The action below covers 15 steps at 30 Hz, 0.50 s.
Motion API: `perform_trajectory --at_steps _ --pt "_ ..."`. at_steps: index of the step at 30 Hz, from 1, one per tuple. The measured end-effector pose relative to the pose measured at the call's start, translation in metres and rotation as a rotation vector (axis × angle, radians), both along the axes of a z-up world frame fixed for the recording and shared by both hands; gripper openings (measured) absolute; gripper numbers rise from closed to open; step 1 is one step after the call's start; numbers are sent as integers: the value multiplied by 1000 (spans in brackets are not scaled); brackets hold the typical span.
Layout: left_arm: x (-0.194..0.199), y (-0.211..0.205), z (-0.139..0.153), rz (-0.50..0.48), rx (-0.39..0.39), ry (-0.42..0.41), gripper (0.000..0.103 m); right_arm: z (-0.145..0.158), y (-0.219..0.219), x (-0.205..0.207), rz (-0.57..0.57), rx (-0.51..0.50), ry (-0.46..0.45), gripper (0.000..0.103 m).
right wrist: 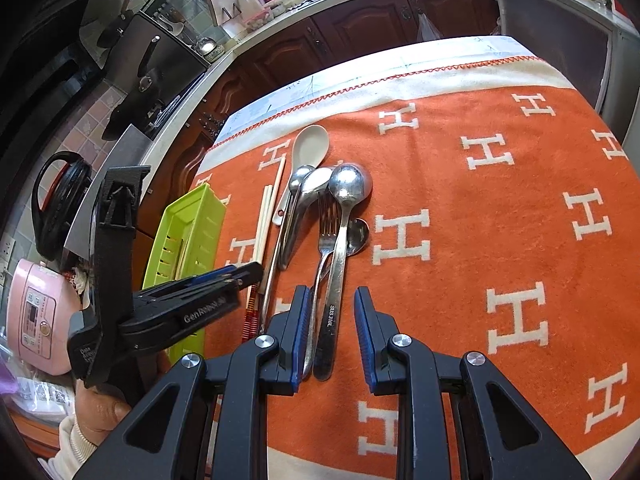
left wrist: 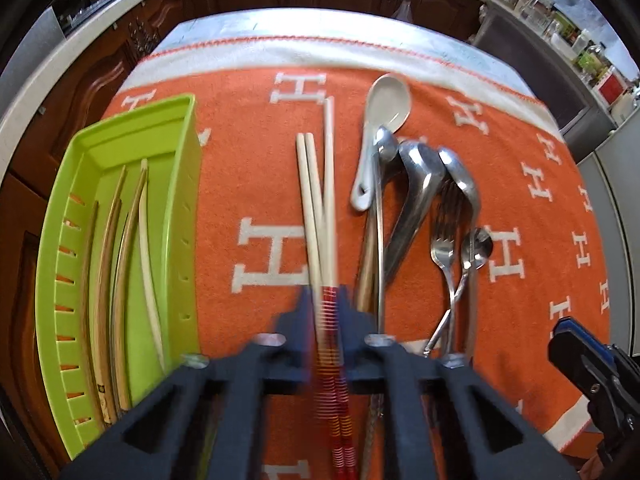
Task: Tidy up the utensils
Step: 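Close the left tool on a red-banded white chopstick and lift it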
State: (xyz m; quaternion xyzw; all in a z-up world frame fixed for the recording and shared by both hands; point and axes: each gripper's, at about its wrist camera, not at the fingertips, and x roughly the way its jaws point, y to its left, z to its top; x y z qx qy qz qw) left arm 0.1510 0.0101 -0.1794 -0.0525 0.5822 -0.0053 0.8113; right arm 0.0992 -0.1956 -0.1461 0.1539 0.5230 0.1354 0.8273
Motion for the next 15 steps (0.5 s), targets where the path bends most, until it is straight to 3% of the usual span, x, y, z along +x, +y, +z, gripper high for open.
perform_trajectory --at_steps 10,15 --pt "-2 6 -2 10 -20 -16 7 -9 6 6 17 3 14 23" --pt "-10 10 10 22 -29 -71 4 -16 15 6 36 7 32 23"
